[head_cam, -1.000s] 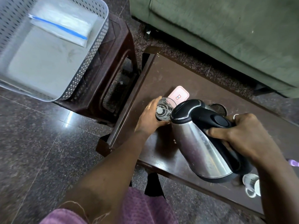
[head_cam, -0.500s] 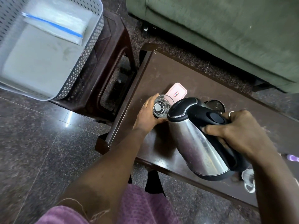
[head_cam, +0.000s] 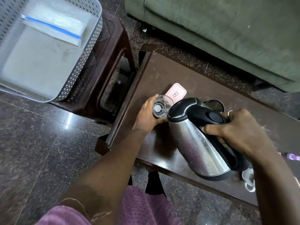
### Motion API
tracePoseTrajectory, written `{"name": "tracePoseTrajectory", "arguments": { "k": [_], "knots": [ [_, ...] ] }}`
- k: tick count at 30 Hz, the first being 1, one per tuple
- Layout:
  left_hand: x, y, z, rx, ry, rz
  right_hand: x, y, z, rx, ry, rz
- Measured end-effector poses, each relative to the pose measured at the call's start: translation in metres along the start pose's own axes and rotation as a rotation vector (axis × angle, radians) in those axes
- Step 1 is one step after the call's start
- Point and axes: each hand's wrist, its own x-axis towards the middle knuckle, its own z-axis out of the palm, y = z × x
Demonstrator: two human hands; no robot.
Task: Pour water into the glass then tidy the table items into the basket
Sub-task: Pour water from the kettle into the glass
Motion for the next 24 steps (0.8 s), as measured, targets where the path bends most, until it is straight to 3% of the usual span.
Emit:
{"name": "tracePoseTrajectory", "arguments": {
  "k": [24],
  "knots": [
    [-0.0009,0.0022,-0.0009,0.012,-0.004,0.001,-0.0026,-0.0064,-0.0001,-0.004,-0.006,0.015]
  ]
}}
